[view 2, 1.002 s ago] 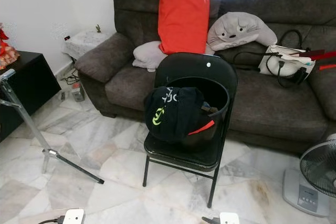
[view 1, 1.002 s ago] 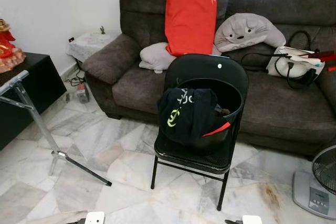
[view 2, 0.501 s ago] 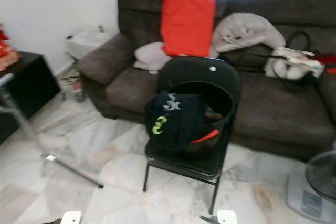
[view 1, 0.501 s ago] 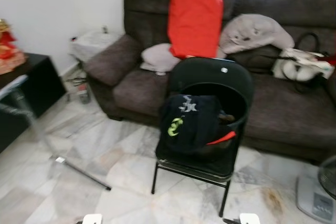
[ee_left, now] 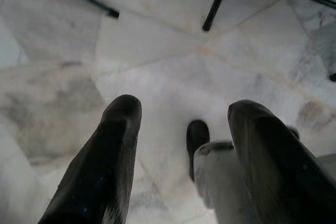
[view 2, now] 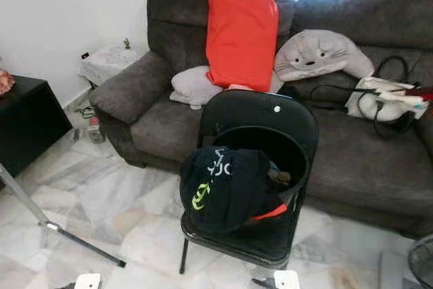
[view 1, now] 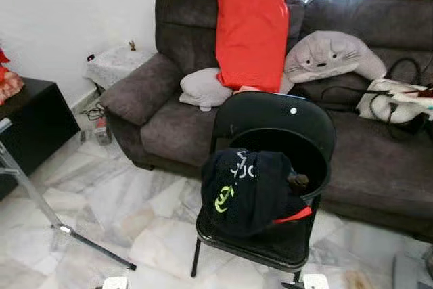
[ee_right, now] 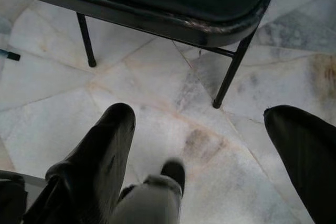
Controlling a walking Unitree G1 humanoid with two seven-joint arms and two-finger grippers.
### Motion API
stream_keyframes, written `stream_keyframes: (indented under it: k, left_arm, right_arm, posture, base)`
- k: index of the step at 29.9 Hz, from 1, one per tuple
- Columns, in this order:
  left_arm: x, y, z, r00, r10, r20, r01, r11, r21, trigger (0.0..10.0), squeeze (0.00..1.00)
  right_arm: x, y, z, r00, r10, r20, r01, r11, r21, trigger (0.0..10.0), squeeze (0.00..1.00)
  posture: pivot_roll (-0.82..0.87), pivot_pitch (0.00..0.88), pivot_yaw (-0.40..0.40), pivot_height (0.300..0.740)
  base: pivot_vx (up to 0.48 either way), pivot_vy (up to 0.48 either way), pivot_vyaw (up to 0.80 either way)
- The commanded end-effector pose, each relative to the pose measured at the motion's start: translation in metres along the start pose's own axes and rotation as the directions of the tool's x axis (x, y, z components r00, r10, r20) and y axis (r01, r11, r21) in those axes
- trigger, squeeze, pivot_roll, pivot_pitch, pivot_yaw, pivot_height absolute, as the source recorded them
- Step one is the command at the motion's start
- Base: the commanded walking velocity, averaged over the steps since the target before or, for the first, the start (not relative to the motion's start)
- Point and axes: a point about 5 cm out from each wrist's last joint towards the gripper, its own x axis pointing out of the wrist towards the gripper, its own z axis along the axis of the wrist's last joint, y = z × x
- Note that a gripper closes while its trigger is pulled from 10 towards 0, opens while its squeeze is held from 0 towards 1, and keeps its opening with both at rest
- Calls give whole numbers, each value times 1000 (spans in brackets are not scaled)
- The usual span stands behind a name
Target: Hang hanger
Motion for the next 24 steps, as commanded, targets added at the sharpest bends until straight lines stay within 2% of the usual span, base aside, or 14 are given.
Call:
stream_keyframes:
  k: [1,8,13,17,22,23,24]
  left_arm:
    - [-2,2,-8,1000,9,-23,-9,1000,-21,10000,0]
    - [-2,2,-7,1000,10,-21,-11,1000,-20,10000,0]
    - [-2,2,-8,1000,13,-20,-13,1000,-25,10000,0]
    - [-2,2,-9,1000,11,-21,-11,1000,-26,10000,0]
    - [-2,2,-9,1000,7,-25,-7,1000,-20,10000,0]
    - [-2,2,-9,1000,7,-25,-7,1000,-20,10000,0]
    - [-2,2,-9,1000,6,-25,-7,1000,-19,10000,0]
  right_arm:
    - [-1,0,-5,1000,6,-18,-6,1000,3,10000,0]
    - [-1,1,0,999,18,29,-18,999,-29,10000,0]
    - [-2,1,5,994,10,112,-13,1000,25,10000,0]
    - [-3,1,12,984,18,178,-15,1000,-19,10000,0]
    - [-4,4,15,973,55,224,-63,998,28,10000,0]
    - [-8,19,51,890,149,431,-131,989,-73,10000,0]
    - [-13,27,65,841,191,507,-153,981,-116,10000,0]
  posture:
    - [-53,0,58,740]
    - [-57,0,57,740]
    - [-59,0,51,740]
    - [-68,0,45,740]
    - [-78,0,42,740]
    - [-87,0,42,740]
    - [-88,0,42,740]
  base:
    - [0,0,0]
    - [0,0,0]
    - [0,0,0]
    - [0,0,0]
    - [0,0,0]
    - [0,0,0]
    - [0,0,0]
